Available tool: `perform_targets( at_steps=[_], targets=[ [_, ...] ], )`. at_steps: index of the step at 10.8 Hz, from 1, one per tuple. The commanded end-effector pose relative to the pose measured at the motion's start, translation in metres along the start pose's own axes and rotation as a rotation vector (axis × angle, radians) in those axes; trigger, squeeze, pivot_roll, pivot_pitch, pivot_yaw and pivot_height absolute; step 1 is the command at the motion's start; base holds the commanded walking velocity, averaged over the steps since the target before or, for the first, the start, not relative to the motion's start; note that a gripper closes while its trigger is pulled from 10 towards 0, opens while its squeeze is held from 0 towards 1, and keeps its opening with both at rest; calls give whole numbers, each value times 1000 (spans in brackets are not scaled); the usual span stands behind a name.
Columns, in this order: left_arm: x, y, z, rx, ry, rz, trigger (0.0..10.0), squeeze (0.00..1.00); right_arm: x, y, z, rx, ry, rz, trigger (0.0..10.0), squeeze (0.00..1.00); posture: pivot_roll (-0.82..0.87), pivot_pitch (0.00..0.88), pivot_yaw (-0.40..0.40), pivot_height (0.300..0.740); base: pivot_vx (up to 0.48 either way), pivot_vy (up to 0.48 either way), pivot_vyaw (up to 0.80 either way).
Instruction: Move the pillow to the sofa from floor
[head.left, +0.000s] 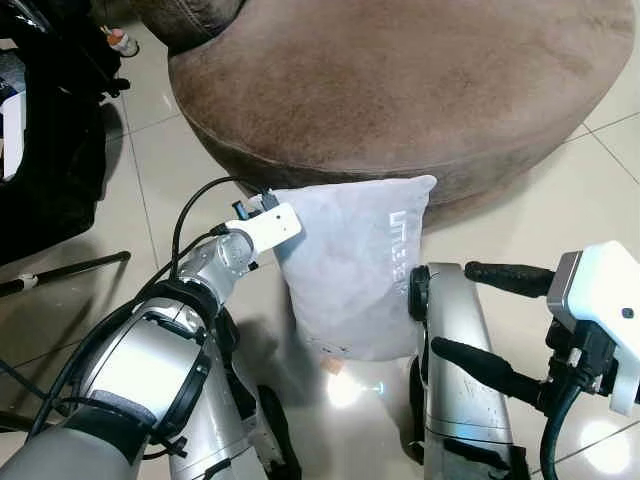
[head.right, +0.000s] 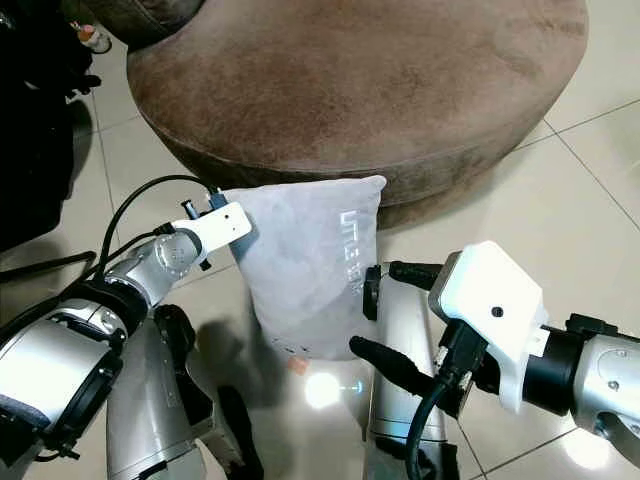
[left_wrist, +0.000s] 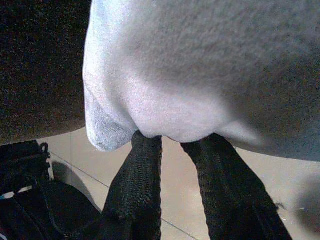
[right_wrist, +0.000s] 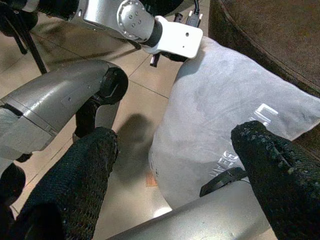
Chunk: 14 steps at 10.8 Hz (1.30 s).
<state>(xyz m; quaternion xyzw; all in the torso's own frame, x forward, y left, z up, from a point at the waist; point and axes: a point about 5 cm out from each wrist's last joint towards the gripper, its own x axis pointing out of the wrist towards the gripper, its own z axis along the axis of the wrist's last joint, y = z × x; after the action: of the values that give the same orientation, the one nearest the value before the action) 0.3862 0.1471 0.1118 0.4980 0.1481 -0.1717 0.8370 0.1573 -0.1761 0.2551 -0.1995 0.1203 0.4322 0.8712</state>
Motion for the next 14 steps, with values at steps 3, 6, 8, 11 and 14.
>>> perform_targets(
  at_steps=[3, 6, 8, 11, 14],
  targets=[
    [-1, 2, -8, 6, 32, 9, 10000, 1000, 1, 7, 0, -16, 4, 22, 10000, 0, -487, 320, 157, 412, 0, 0, 0],
    [-2, 2, -12, 9, 48, -13, 10000, 1000, 2, 8, 0, -13, 0, 24, 10000, 0, -484, 309, 153, 412, 0, 0, 0],
    [-2, -4, -11, 14, 28, -47, 10000, 1000, -1, 8, 2, -12, -4, 27, 10000, 0, -490, 320, 154, 412, 0, 0, 0],
    [-1, -21, -3, 80, -31, -132, 10000, 1000, -3, 11, -2, 23, 3, 35, 10000, 0, -497, 326, 167, 412, 0, 0, 0],
    [-1, -24, -2, 87, -35, -141, 10000, 1000, -3, 14, -5, 46, 8, 34, 10000, 0, -505, 322, 171, 412, 0, 0, 0]
  ],
)
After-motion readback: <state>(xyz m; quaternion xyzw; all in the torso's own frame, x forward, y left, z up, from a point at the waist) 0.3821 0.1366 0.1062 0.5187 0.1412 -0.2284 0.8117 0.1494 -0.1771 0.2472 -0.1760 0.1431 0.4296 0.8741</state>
